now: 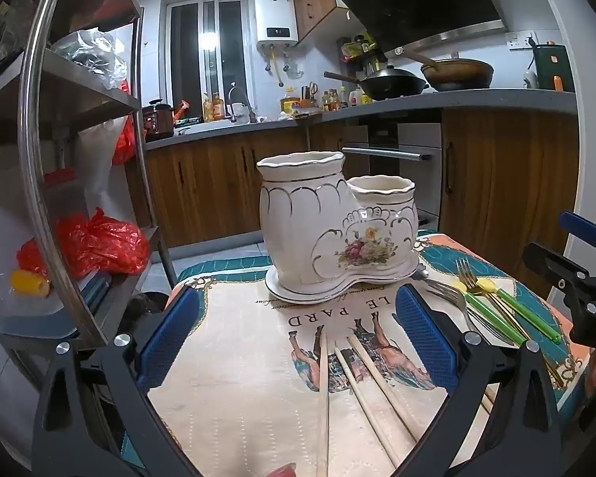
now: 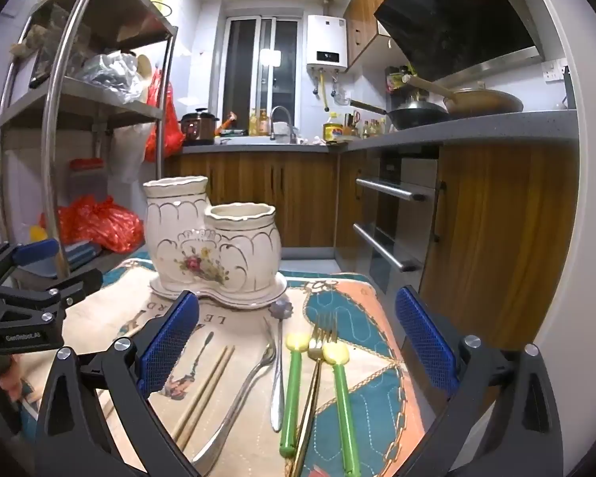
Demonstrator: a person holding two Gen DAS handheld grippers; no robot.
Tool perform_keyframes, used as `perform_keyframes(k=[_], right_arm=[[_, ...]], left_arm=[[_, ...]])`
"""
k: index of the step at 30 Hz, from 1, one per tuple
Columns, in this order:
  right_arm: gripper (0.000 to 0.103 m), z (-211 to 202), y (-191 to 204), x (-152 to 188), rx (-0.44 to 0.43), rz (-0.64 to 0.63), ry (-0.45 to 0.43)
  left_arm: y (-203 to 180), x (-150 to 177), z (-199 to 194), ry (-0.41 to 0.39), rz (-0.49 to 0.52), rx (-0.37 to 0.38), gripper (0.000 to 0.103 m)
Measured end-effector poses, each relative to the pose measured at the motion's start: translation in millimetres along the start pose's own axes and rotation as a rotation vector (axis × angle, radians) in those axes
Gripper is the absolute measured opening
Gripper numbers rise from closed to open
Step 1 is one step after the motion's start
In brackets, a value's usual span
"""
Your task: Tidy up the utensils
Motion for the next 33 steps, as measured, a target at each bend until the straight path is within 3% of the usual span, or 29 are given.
perform_keyframes(k=[33], right_arm=[[0.098, 3.1, -2.5, 3.5, 0.009, 0.004, 0.018]], left_arm=[[2.0, 4.6, 3.7, 0.027, -0.003, 0.000, 0.098]])
Point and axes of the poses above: each gripper's, at about its wrist camera, not at the fingertips, and z roughly the way its jaws point, y to its left, x to its underside, the point moved 10 cm from there along z, roughly the way its jaws point, and after that the axes turned 15 degrees about -y, right-handed, at the moved point
